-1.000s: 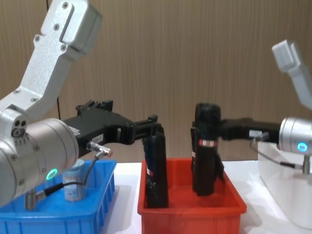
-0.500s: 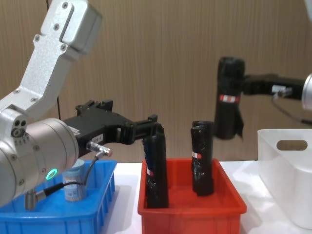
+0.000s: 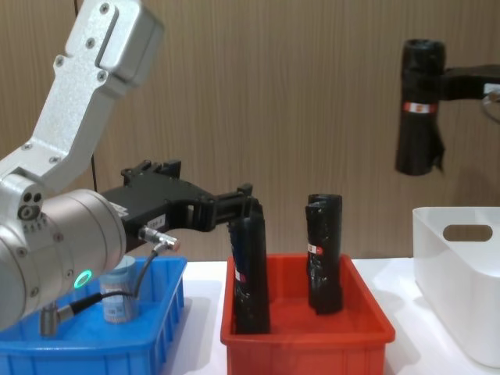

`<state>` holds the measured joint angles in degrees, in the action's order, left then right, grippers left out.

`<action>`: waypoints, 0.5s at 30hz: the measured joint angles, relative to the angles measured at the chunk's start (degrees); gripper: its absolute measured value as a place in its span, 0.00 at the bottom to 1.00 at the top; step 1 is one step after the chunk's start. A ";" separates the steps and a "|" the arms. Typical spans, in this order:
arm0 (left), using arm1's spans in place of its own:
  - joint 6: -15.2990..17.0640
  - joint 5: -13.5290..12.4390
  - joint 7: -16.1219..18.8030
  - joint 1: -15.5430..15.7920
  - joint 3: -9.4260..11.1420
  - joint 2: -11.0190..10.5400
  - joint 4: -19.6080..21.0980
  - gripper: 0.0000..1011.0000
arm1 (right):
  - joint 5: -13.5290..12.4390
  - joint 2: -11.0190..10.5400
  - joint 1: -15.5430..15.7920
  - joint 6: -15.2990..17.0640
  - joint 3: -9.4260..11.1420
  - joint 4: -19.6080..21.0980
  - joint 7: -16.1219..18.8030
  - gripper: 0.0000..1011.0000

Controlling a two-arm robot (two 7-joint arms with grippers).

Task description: Pick the cotton swabs from the blue box and place them into the white box.

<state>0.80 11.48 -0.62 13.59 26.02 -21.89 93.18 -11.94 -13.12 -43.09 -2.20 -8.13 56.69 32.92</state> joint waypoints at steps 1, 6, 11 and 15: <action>0.00 0.00 0.00 0.00 0.00 0.00 0.00 0.99 | 0.60 -0.30 0.06 0.46 0.30 0.63 -0.84 0.34; 0.00 0.00 0.00 0.00 0.00 0.00 0.00 0.99 | 2.75 -1.17 0.05 2.56 1.23 1.54 -3.89 0.34; 0.00 0.00 0.00 0.00 0.00 0.00 0.00 0.99 | 4.23 -1.84 -0.39 4.23 2.01 1.16 -5.72 0.34; 0.00 0.00 0.00 0.00 0.00 0.00 0.00 0.99 | 5.43 -2.34 -0.92 5.30 2.56 -0.06 -6.90 0.43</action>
<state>0.80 11.48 -0.62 13.59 26.02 -21.89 93.18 -6.51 -15.46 -44.01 3.10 -5.57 56.63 26.02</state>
